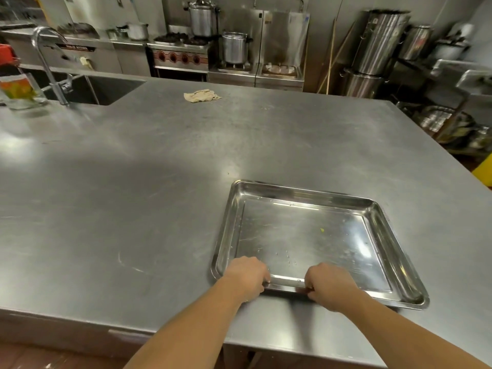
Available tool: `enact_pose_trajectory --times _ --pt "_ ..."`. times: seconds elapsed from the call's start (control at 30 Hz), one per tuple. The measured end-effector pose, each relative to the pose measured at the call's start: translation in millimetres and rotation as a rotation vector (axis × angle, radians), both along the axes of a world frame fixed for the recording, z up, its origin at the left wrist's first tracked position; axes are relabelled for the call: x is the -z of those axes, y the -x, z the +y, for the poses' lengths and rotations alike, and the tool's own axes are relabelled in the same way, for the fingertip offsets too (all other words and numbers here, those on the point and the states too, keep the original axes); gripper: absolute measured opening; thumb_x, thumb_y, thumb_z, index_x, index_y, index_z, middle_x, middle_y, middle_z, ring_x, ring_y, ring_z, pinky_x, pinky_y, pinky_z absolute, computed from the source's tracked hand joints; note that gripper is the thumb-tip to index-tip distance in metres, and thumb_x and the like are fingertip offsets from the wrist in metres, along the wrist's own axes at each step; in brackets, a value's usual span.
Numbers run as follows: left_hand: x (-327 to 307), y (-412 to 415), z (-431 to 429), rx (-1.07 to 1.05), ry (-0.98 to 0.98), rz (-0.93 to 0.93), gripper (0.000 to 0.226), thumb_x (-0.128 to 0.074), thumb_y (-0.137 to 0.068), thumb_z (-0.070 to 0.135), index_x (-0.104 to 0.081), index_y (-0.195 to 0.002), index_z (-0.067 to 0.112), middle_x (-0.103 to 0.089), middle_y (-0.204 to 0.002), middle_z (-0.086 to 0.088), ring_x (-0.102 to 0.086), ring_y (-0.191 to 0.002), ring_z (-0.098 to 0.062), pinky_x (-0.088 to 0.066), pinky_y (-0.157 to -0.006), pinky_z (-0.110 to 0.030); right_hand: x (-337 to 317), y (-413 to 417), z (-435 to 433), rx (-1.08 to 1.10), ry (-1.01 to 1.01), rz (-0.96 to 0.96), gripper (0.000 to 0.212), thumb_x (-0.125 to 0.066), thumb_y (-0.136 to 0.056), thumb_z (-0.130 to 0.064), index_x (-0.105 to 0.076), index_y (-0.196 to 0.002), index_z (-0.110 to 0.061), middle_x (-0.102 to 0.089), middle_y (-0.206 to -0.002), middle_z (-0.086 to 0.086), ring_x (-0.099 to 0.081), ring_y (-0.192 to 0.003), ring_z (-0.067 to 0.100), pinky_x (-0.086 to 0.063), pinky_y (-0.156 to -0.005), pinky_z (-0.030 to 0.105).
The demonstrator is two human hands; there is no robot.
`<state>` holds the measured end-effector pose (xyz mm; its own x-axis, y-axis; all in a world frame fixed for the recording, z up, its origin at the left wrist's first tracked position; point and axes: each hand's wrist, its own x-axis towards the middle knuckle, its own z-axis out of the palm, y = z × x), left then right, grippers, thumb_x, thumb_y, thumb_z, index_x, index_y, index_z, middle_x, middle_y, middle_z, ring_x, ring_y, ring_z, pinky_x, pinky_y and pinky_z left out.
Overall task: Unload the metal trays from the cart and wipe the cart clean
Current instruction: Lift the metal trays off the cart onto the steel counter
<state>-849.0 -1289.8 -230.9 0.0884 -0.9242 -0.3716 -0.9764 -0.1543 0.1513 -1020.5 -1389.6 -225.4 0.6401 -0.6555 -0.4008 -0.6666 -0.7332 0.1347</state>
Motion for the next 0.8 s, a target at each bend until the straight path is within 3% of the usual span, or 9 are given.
enact_pose_trajectory --times 0.17,0.3,0.4,0.57,0.67,0.8 --pt "4.4 -4.2 -5.8 0.013 0.004 0.085 0.026 -0.062 -0.086 0.034 -0.067 -0.111 0.028 -0.064 -0.115 0.000 -0.058 -0.108 -0.024 -0.040 -0.078 -0.029 -0.6 -2.8 -4.1 0.028 0.002 0.042 0.021 -0.057 -0.081 -0.019 -0.065 -0.100 -0.019 -0.062 -0.099 0.004 -0.061 -0.089 0.026 -0.041 -0.066 0.027" --pt "4.9 -5.2 -10.8 -0.147 0.069 0.260 0.044 -0.058 -0.083 0.053 -0.062 -0.122 0.032 -0.065 -0.115 0.006 -0.057 -0.107 -0.016 -0.047 -0.090 -0.032 -2.6 -8.7 -11.6 0.067 -0.050 -0.085 0.019 -0.061 -0.080 -0.035 -0.063 -0.093 -0.021 -0.062 -0.097 0.000 -0.058 -0.084 0.021 -0.041 -0.066 0.026" --pt "2.5 -2.1 -17.6 -0.303 0.140 0.404 0.041 -0.057 -0.085 0.050 -0.061 -0.122 0.033 -0.066 -0.111 0.008 -0.059 -0.100 -0.013 -0.049 -0.091 -0.031 -6.4 -16.7 -23.4 0.104 -0.164 -0.223 0.036 -0.063 -0.079 -0.048 -0.064 -0.107 -0.026 -0.062 -0.108 -0.006 -0.058 -0.098 0.016 -0.047 -0.081 0.026" --pt "-8.5 9.6 -26.8 -0.444 0.192 0.455 0.038 -0.059 -0.085 0.044 -0.062 -0.121 0.034 -0.064 -0.108 0.011 -0.060 -0.093 -0.010 -0.050 -0.085 -0.027 -9.9 -22.0 -43.2 0.049 -0.209 -0.390 0.031 -0.060 -0.082 -0.041 -0.066 -0.109 -0.026 -0.065 -0.111 -0.008 -0.058 -0.104 0.014 -0.048 -0.089 0.028" --pt "-10.0 23.6 -26.5 -0.349 0.080 0.345 0.041 -0.068 -0.078 0.046 -0.066 -0.116 0.031 -0.067 -0.108 0.011 -0.061 -0.093 -0.010 -0.050 -0.082 -0.026 -10.5 -5.1 -51.3 -0.123 -0.223 -0.263 0.034 -0.063 -0.074 -0.046 -0.068 -0.099 -0.024 -0.068 -0.101 -0.006 -0.061 -0.097 0.017 -0.049 -0.077 0.027" --pt "-2.9 52.0 -35.6 -0.210 -0.012 0.182 0.041 -0.068 -0.078 0.039 -0.064 -0.119 0.032 -0.066 -0.111 0.008 -0.060 -0.100 -0.016 -0.045 -0.077 -0.025 -9.6 30.1 -60.9 -0.268 -0.187 0.002 0.040 -0.072 -0.067 -0.044 -0.064 -0.099 -0.021 -0.063 -0.097 0.001 -0.058 -0.086 0.023 -0.038 -0.057 0.025"
